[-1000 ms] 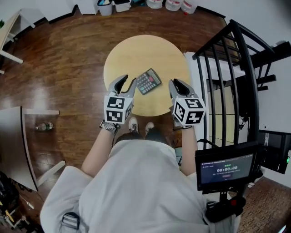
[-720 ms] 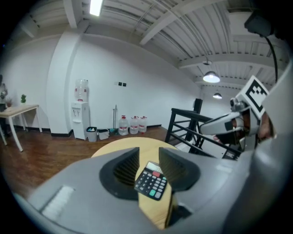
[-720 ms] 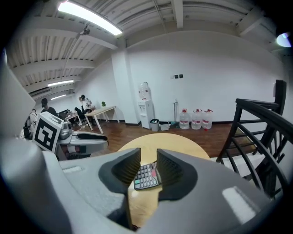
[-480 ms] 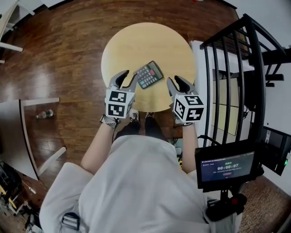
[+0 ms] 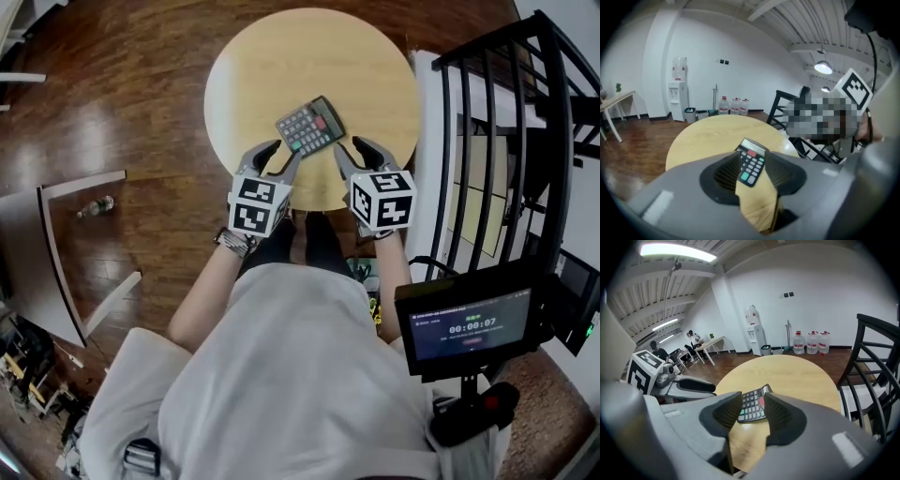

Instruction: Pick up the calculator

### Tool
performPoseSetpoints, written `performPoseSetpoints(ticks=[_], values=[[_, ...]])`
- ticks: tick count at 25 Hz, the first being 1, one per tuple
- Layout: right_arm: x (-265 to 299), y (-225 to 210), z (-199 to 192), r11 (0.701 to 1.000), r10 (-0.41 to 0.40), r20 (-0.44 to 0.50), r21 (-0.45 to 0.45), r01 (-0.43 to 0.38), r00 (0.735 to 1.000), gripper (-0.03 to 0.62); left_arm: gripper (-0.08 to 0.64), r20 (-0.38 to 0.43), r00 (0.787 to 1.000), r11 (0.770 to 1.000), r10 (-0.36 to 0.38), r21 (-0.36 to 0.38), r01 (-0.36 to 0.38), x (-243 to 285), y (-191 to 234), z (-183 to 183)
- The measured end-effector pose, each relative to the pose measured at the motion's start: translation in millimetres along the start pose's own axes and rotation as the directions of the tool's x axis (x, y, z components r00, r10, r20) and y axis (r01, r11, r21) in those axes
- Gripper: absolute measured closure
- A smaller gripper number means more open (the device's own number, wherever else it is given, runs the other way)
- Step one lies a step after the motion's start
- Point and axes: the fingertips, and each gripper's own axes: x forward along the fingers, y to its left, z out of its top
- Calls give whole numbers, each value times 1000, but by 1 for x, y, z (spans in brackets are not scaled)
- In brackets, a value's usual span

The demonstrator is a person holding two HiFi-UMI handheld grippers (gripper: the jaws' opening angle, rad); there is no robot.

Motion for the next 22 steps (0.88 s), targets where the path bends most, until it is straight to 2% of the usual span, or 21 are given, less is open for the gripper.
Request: performPoseSetpoints(ticks=[8, 15, 19, 22], values=[[18, -10, -39, 1000, 23, -93, 17, -22, 995, 448, 385, -64, 998, 998, 13, -62, -17, 10, 10, -28], [30, -39, -59, 999, 14, -150, 51, -6, 989, 448, 385, -92, 996, 994, 21, -105, -31, 26, 13, -42], [44, -47, -62, 988, 56, -144, 154, -34, 988, 448, 385, -102, 994, 991, 30, -130, -44, 32, 15, -47], [57, -55, -64, 977, 60, -155, 213, -26, 986, 448, 385, -107, 994, 987, 31, -153, -48, 35, 16, -50]])
